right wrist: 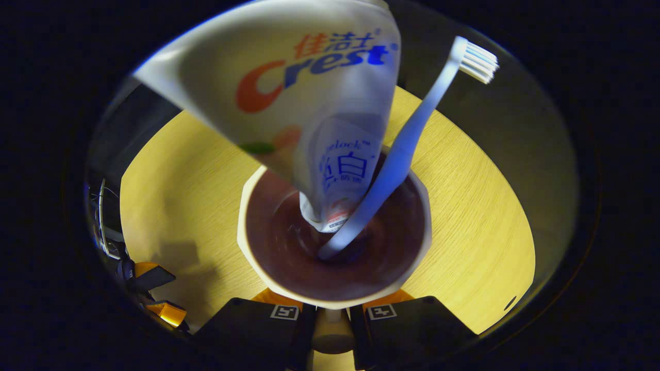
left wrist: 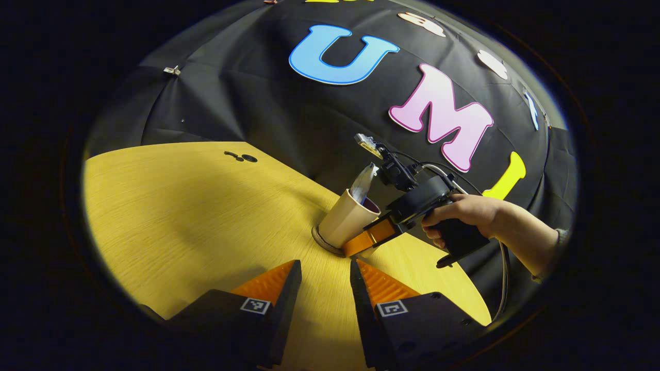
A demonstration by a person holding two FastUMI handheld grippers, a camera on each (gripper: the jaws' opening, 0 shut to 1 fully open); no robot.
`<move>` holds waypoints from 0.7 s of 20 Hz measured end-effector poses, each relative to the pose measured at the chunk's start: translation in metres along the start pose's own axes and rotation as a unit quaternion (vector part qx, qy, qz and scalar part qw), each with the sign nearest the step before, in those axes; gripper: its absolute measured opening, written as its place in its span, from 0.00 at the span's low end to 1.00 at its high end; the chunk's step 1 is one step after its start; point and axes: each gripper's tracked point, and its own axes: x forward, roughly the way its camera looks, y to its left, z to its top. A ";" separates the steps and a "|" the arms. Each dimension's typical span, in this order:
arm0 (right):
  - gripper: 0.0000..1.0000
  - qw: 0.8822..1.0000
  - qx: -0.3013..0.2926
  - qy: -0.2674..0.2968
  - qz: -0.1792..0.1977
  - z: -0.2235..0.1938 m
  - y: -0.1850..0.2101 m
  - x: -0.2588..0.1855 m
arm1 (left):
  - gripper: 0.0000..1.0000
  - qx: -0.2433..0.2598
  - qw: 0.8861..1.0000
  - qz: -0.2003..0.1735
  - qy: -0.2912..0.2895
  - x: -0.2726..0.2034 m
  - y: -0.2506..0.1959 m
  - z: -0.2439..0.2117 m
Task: Put the toothbrush and toothpaste on the desktop into the cup, then pick up the cup and place it on the coaster on the desktop.
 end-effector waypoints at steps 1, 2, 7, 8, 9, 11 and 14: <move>0.33 1.000 0.000 0.001 -0.002 0.001 0.001 0.001 | 0.60 -0.002 1.000 0.001 0.000 0.001 0.000 0.000; 0.33 1.000 0.000 0.002 -0.002 0.001 0.002 0.001 | 0.60 -0.003 1.000 0.002 0.000 0.000 0.000 0.001; 0.41 1.000 0.004 -0.001 0.000 -0.004 0.001 -0.007 | 0.60 -0.005 1.000 0.005 0.003 -0.002 0.001 0.006; 0.41 1.000 0.005 -0.001 -0.002 -0.006 0.000 -0.007 | 0.60 -0.005 1.000 0.006 0.006 -0.003 0.001 0.008; 0.44 1.000 0.007 -0.005 -0.005 -0.006 -0.002 -0.009 | 0.60 -0.005 1.000 0.006 0.008 -0.004 -0.001 0.009; 0.48 0.999 0.017 -0.028 -0.008 0.000 -0.003 -0.011 | 0.60 -0.008 1.000 0.005 0.011 -0.008 -0.003 0.011; 0.52 0.997 0.034 -0.075 -0.003 0.007 -0.003 -0.021 | 0.60 -0.008 1.000 0.014 0.025 -0.010 -0.001 0.011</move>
